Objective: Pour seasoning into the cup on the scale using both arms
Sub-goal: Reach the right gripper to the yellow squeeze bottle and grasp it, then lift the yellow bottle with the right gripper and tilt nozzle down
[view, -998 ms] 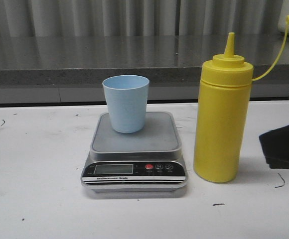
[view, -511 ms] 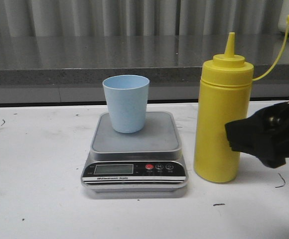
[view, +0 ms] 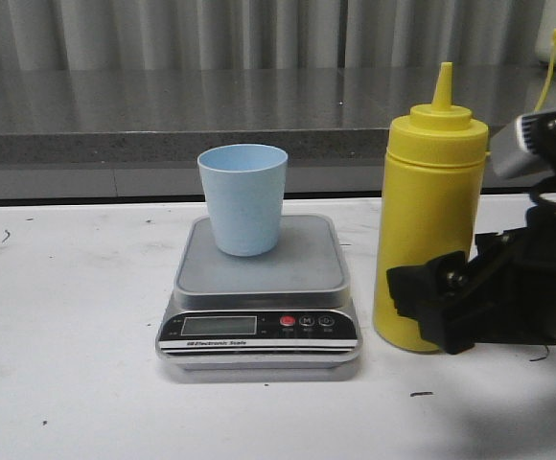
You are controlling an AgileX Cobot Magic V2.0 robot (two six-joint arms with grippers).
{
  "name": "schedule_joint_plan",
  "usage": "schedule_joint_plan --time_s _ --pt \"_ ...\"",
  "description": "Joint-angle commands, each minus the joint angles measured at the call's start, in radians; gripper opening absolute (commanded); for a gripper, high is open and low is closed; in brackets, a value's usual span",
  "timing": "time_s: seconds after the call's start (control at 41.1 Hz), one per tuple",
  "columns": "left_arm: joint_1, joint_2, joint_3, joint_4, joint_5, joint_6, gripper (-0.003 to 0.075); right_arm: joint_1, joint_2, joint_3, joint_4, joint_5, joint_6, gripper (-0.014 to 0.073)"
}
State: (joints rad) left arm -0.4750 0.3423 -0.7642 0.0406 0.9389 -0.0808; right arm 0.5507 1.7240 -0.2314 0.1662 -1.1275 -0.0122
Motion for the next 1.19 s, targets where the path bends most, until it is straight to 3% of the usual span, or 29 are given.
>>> schedule_joint_plan --time_s 0.0,0.39,0.487,0.633,0.755,0.925,1.169 --pt "-0.005 0.010 -0.024 -0.001 -0.073 -0.011 0.0409 0.001 0.014 -0.052 0.002 -0.158 0.003 0.0614" --pt "-0.005 0.010 -0.024 -0.001 -0.073 -0.011 0.0409 0.001 0.038 -0.127 0.044 -0.158 0.003 0.0610" --pt "-0.005 0.010 -0.024 -0.001 -0.073 -0.011 0.0409 0.001 0.038 -0.127 0.058 -0.158 0.003 0.0529" --pt "-0.005 0.010 -0.024 -0.001 -0.073 -0.011 0.0409 0.001 0.038 -0.127 0.023 -0.158 0.003 0.0312" --pt "-0.005 0.010 -0.024 -0.001 -0.073 -0.011 0.0409 0.001 0.016 -0.126 0.006 -0.149 0.003 0.0296" --pt "-0.005 0.010 -0.024 -0.001 -0.073 -0.011 0.0409 -0.002 -0.106 -0.126 0.007 -0.009 0.003 0.0296" --pt "-0.005 0.010 -0.024 -0.001 -0.073 -0.011 0.0409 -0.073 -0.342 -0.182 -0.003 0.379 -0.005 0.0296"
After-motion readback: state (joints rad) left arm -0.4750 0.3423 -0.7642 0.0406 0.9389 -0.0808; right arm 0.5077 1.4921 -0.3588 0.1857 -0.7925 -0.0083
